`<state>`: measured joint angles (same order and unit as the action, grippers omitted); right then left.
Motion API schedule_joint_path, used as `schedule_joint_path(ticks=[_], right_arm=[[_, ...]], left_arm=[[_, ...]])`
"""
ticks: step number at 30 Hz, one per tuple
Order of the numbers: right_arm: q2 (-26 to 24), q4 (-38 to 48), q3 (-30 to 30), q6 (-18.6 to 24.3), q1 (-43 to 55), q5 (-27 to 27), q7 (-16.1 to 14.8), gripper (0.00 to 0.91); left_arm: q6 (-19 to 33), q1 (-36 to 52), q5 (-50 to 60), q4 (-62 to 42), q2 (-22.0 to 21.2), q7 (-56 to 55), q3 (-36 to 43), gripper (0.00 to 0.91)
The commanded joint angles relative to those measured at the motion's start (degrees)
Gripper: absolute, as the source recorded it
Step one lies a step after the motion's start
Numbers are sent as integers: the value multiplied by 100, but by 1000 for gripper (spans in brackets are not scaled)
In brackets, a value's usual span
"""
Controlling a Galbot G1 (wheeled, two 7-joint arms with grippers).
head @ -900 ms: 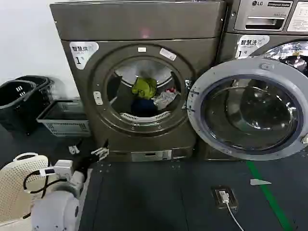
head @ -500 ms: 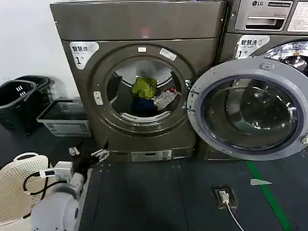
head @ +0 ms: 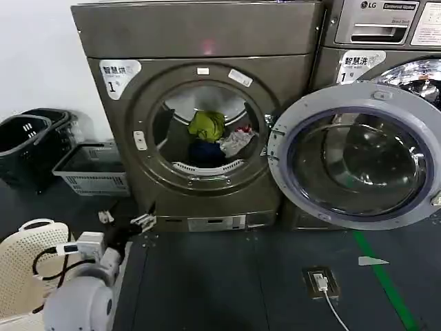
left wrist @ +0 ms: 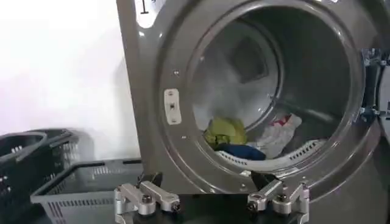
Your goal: Grasp the clothes from the dryer.
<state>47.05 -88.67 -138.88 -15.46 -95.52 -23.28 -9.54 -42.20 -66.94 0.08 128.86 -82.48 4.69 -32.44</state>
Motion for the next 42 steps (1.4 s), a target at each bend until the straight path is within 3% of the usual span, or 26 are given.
schedule_joint_path(ticks=[1,42], right_arm=[[12,6,9,33,6,-13,-3,907],[-3,31,126,34,108,-13,-21,907]], left_arm=[[-280,3,-4,8,8,8,-3,907],[-280,-15,-6,-45,-1,69,-20,907]])
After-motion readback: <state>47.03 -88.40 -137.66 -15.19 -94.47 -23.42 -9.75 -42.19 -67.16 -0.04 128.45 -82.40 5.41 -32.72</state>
